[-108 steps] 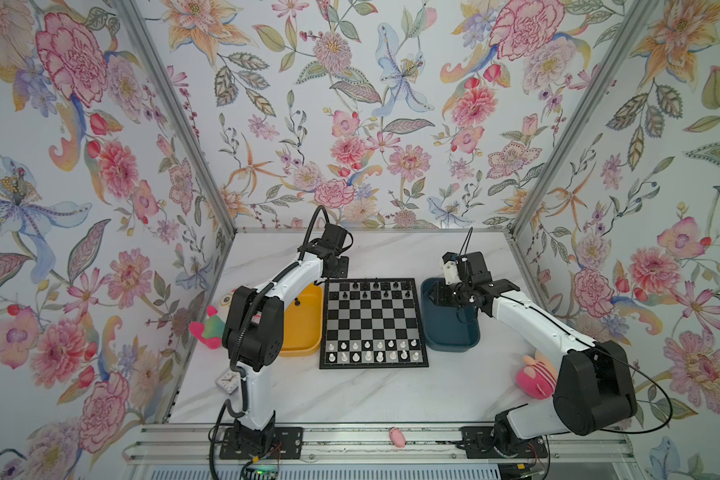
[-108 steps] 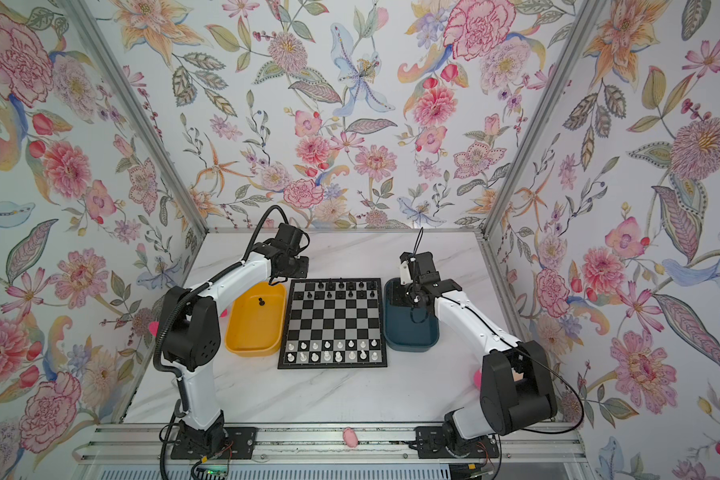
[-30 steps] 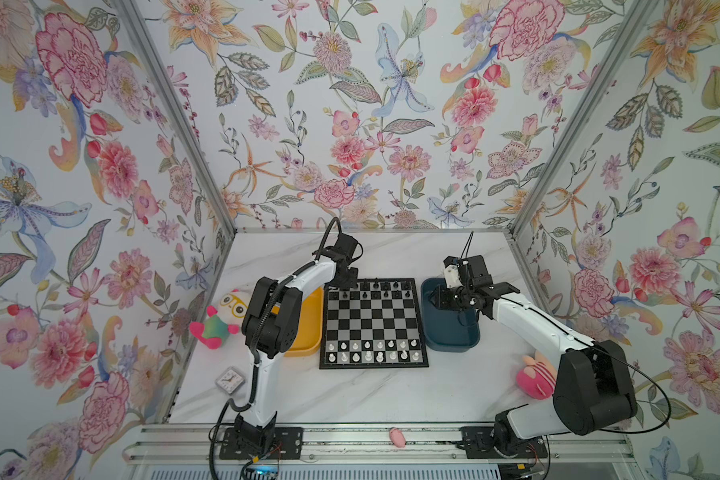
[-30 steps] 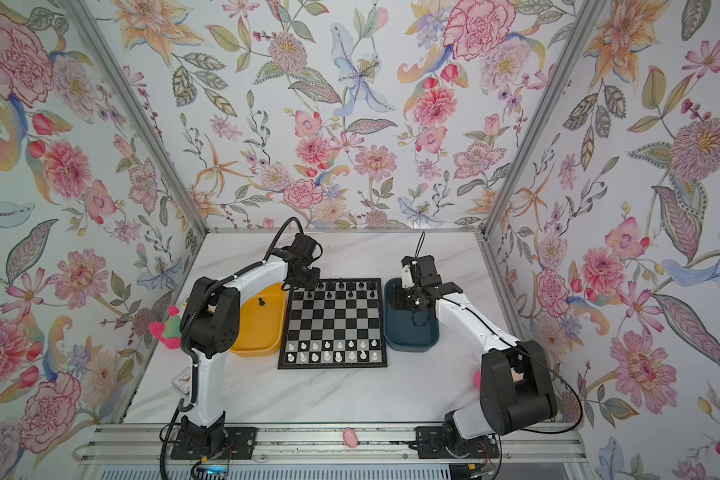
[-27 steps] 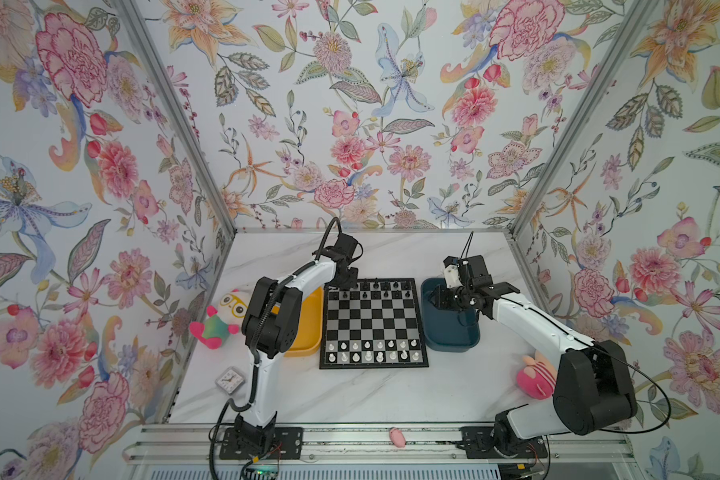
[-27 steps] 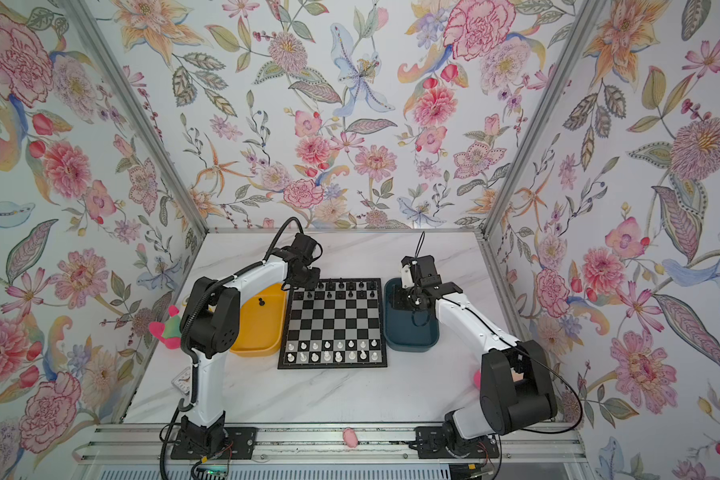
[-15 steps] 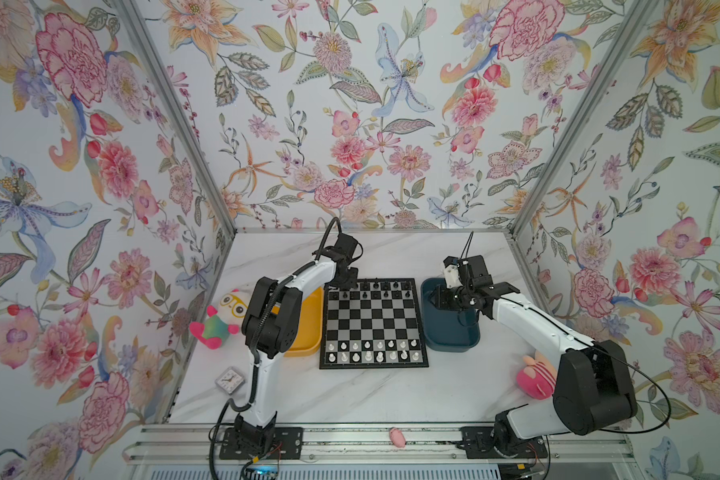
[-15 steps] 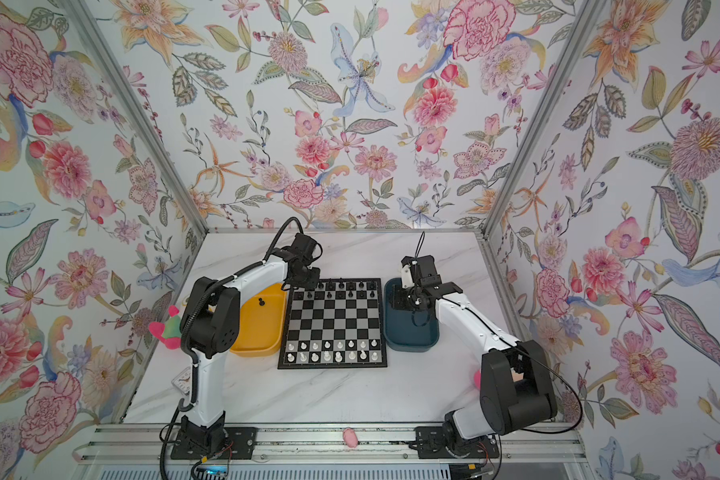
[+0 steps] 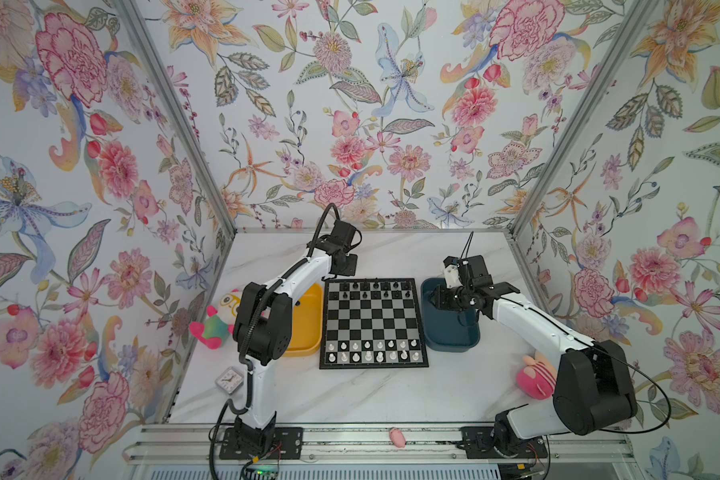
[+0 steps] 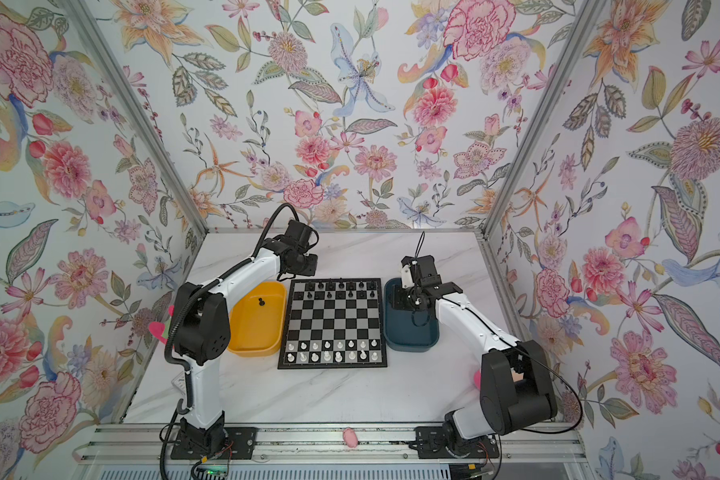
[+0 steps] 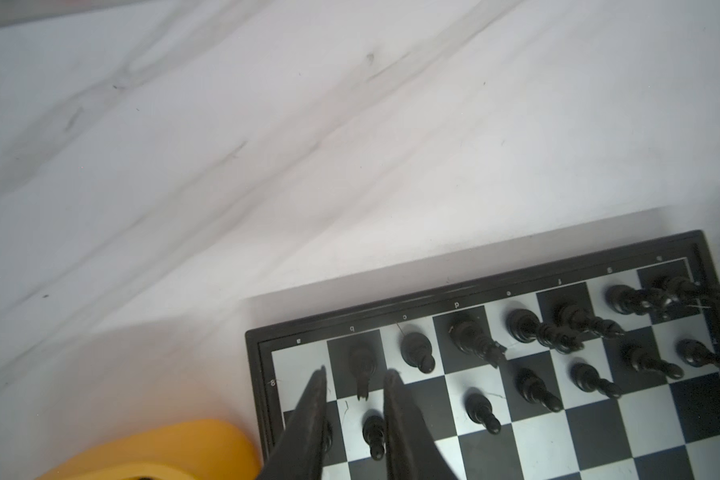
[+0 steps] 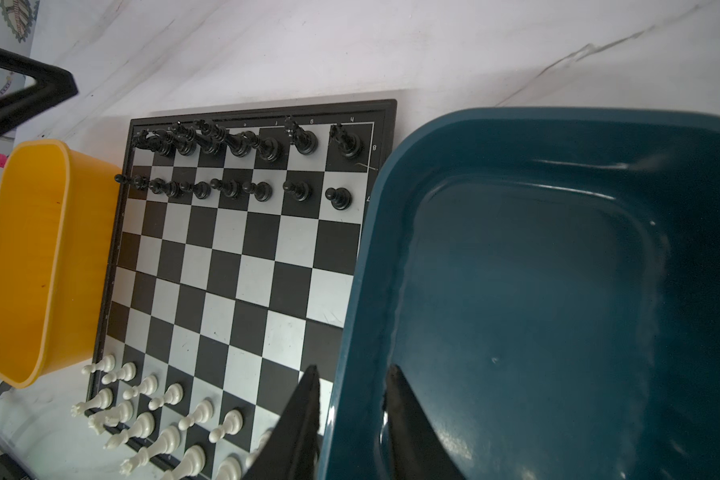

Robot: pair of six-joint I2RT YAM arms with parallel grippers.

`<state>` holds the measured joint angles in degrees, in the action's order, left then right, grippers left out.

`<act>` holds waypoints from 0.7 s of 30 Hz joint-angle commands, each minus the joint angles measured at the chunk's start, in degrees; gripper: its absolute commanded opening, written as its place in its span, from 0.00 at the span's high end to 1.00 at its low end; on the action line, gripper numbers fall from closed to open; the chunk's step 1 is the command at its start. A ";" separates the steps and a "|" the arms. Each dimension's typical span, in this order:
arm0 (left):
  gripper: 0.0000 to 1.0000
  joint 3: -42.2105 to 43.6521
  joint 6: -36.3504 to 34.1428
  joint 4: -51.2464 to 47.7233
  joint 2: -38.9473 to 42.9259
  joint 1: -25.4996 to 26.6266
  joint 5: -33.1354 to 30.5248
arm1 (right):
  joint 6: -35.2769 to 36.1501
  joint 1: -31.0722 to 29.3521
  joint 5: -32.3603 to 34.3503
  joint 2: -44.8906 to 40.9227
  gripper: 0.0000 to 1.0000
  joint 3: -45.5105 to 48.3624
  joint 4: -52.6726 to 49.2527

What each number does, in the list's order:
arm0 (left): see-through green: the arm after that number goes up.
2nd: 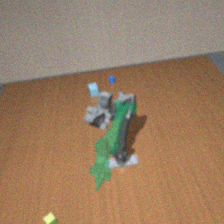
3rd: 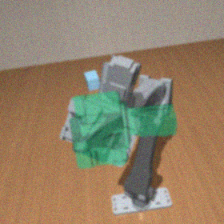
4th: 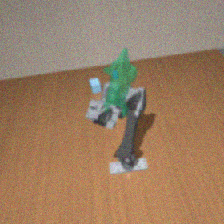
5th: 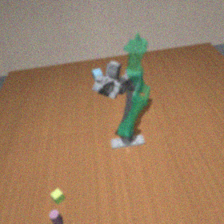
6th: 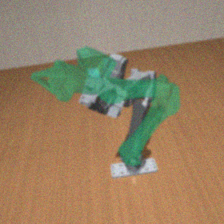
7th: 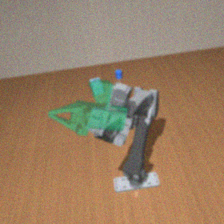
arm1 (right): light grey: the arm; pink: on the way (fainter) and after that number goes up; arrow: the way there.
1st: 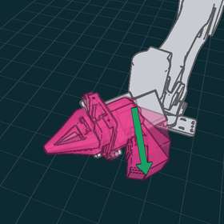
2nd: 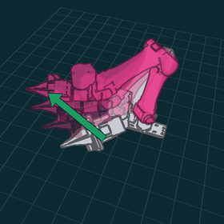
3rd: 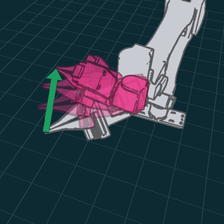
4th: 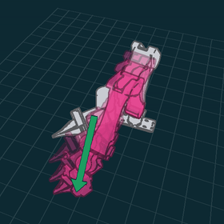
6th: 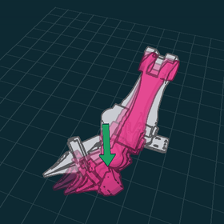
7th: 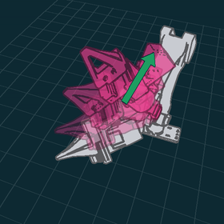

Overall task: Set up the chess pieces on the board
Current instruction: 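Open the left gripper and swing it back over the yellow tray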

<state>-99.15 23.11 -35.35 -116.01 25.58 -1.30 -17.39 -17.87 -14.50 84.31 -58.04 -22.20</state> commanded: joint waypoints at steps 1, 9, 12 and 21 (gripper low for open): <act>0.73 2.17 -1.23 -0.59 7.34 0.51 -4.11 | -0.72 -0.27 -0.45 -1.43 0.71 0.12 0.42; 0.72 13.99 0.25 1.43 19.02 -2.26 -9.34 | -0.68 -1.32 -0.13 -1.87 0.71 -1.23 -0.54; 0.72 20.33 1.61 2.75 23.26 -4.69 -9.36 | -0.59 -1.80 0.16 -1.63 0.71 -2.05 -1.24; 0.70 35.92 4.30 7.78 30.17 -11.54 -6.30 | -0.53 -2.96 1.14 -0.76 0.71 -3.79 -2.84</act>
<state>-65.65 26.04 -30.22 -86.91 15.09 -8.78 -17.39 -20.29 -14.33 83.77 -59.96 -23.33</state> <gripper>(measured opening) 0.300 0.294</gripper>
